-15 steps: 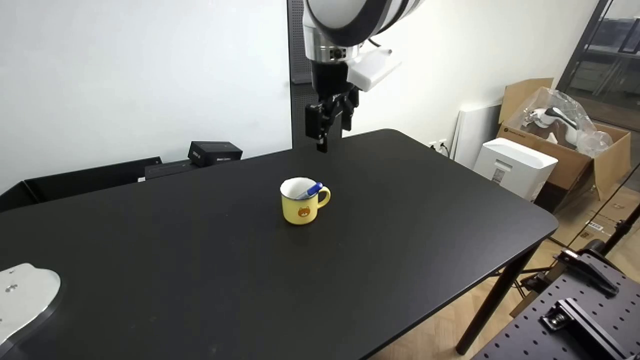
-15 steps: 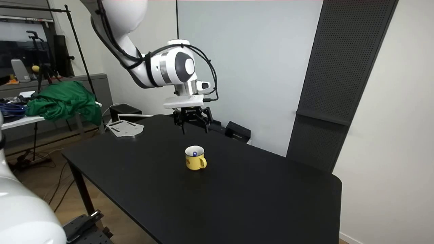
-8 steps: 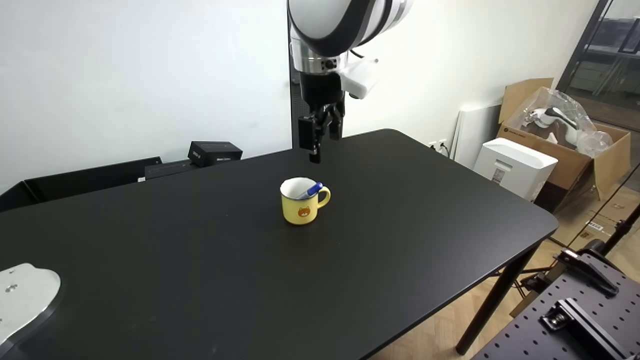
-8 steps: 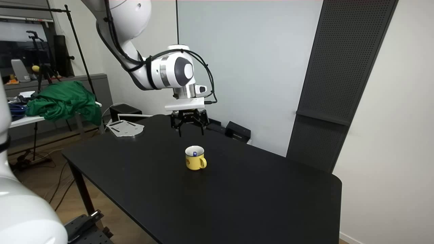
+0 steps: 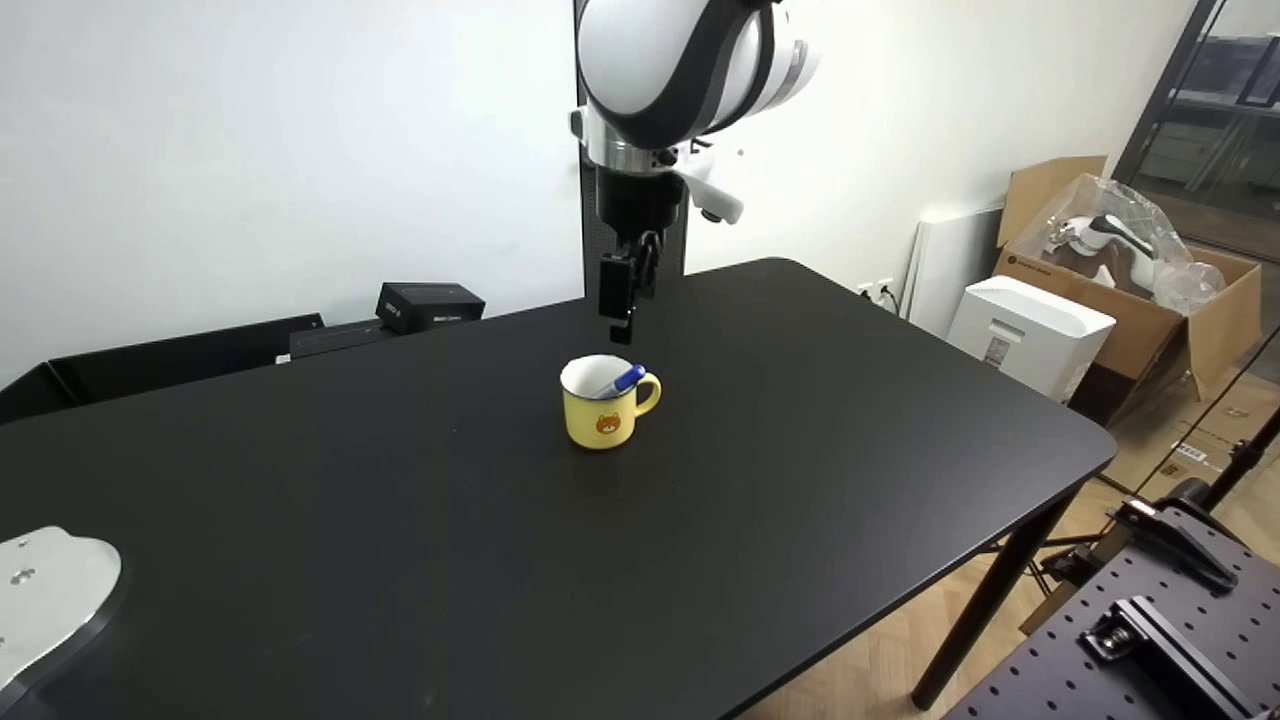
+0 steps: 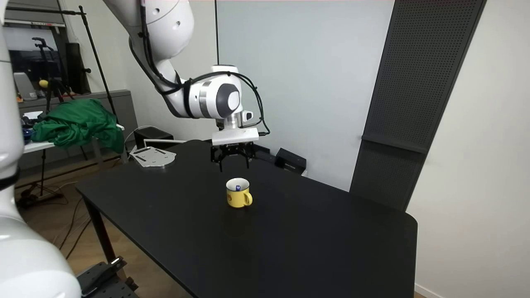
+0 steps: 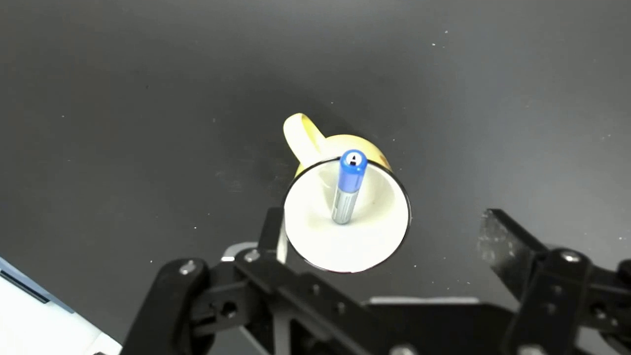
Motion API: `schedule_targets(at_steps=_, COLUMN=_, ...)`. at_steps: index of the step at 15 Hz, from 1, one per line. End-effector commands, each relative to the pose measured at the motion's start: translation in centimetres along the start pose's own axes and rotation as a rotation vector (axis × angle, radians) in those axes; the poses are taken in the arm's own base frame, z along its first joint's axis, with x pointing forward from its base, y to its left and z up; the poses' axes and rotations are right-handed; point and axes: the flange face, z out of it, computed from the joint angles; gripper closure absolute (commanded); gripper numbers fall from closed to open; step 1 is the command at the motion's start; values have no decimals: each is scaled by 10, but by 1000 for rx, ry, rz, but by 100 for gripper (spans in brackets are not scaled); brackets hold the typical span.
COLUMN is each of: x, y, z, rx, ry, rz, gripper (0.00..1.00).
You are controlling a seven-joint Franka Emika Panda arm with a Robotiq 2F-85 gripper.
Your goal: Pick up the pen from the cup and put it on the table.
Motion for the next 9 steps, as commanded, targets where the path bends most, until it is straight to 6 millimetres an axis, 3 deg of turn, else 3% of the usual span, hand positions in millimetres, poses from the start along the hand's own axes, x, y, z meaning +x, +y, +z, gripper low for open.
schedule_targets(at_steps=1, x=-1, y=12, z=17, rx=24, ry=8, rz=-62, gripper=0)
schedule_targets(at_steps=9, x=-8, y=19, z=51, rx=55, ry=-35, rz=-123, gripper=0)
